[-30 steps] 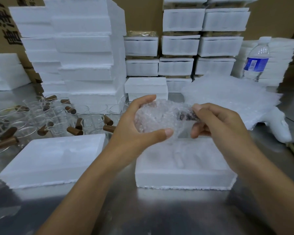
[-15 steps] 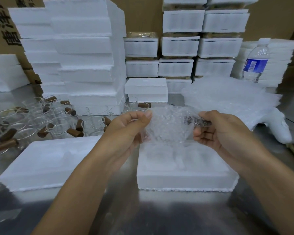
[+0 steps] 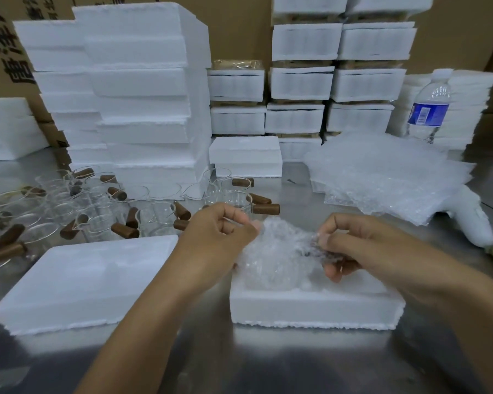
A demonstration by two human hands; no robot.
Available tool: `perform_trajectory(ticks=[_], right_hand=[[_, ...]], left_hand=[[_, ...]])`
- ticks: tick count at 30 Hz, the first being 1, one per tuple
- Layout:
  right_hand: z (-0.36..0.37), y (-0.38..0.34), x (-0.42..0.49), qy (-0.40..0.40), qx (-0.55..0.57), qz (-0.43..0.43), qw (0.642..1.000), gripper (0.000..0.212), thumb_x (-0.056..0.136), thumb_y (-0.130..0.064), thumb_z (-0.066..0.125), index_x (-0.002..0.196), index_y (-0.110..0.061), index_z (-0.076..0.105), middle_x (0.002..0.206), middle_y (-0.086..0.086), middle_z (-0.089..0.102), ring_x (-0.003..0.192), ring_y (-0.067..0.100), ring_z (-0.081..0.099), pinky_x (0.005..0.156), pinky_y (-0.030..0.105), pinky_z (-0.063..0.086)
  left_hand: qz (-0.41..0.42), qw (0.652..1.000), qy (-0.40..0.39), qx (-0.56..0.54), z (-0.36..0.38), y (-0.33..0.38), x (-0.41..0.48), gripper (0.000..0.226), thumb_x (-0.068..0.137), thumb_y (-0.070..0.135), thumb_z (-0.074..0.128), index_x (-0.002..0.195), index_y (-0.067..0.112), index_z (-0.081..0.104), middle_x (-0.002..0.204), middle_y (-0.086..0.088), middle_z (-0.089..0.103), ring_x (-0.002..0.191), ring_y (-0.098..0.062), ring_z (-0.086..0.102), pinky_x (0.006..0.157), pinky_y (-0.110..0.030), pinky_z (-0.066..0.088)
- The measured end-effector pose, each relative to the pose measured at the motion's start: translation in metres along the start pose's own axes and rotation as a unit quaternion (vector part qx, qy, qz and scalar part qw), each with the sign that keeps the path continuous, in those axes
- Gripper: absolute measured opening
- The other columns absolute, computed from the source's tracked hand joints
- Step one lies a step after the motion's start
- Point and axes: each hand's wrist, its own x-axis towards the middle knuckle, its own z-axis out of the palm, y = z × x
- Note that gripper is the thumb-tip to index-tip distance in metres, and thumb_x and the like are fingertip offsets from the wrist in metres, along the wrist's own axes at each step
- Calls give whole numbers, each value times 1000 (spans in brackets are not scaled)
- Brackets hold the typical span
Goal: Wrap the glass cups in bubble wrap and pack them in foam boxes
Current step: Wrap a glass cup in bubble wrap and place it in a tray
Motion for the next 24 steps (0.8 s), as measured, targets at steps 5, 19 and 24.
perform_trajectory(ticks=[5,19,24], right_hand=[[4,4,6,13,-61,0,998,16,74,-37,54,75,-22,60,62,-4,67,57,6,58,63,23,41],[4,10,11,173,-242,-112,948,7,68,-34,59,69,-34,66,79,-21,63,87,-15,49,68,1,36],[-5,20,19,305,-129,-89,939,15,81,-18,61,81,-32,68,83,-21,62,82,-12,53,65,-2,34]], left_hand=[[36,997,37,50,2,-6,4,15,80,31,72,84,22,61,58,8,55,46,-5,52,59,-29,49],[155,977,47,141,13,-15,9,19,83,24,71,69,21,60,53,13,52,49,2,45,51,-9,38],[120,983,40,130,12,-12,9,18,87,39,62,83,23,57,69,12,55,59,4,50,55,-10,38]])
